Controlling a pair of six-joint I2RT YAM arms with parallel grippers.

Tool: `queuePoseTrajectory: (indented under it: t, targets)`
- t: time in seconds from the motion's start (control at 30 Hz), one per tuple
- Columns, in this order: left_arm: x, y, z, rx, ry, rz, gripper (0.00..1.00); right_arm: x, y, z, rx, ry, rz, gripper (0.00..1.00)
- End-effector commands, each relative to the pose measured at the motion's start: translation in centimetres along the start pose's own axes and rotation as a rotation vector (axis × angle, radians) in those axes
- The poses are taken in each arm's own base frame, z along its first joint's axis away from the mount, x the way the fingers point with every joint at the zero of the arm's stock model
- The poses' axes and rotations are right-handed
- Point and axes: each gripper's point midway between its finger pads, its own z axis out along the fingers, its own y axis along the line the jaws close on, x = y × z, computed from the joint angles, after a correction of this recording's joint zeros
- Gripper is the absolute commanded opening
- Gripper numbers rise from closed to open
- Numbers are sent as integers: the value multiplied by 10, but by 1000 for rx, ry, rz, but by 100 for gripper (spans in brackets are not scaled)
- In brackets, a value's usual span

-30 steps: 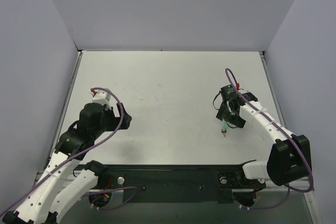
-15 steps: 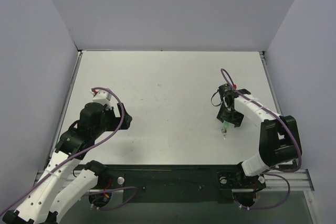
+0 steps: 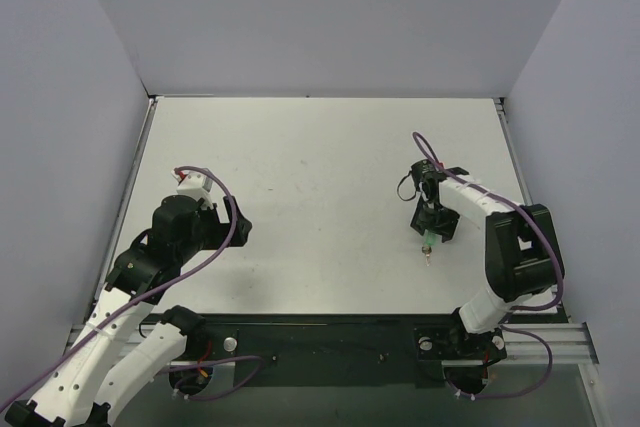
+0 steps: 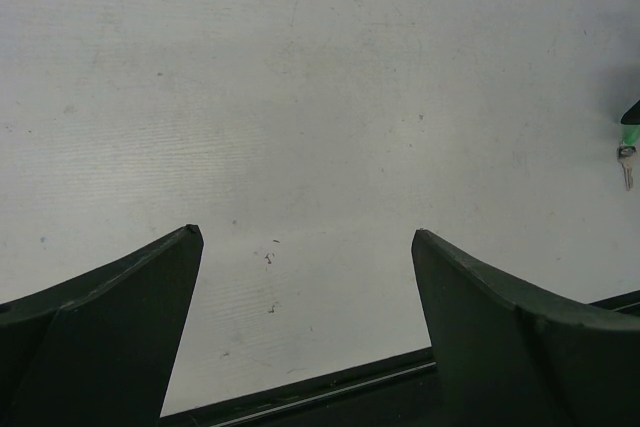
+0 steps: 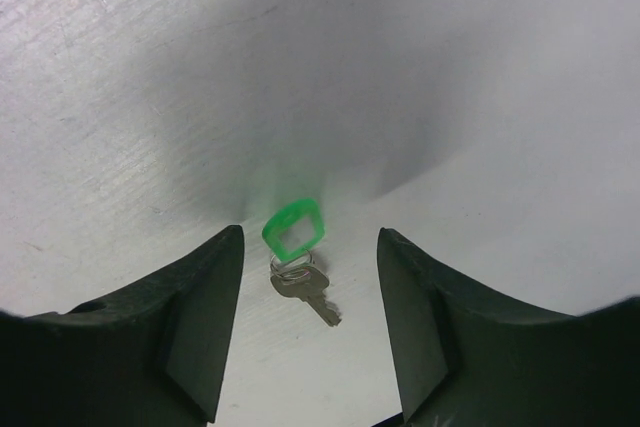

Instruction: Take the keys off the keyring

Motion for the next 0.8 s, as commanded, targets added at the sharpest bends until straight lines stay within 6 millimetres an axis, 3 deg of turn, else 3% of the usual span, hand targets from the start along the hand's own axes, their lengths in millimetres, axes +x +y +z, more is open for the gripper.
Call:
queuePoseTrajectory:
  t: [0.0, 0.17, 0.5, 0.77]
  targets:
    - [-11, -7, 1, 31, -43, 4, 97, -7, -7, -2, 36, -8, -10, 49]
    - [-12, -7, 1, 30, -42, 5, 97, -5, -10, 2, 53, -2, -16, 46]
    - [-12, -7, 1, 30, -44, 4, 97, -1, -17, 4, 62, 13, -23, 29]
    - [-11, -7, 1, 33, -42, 4, 97, 0, -18, 0, 57, 17, -25, 7]
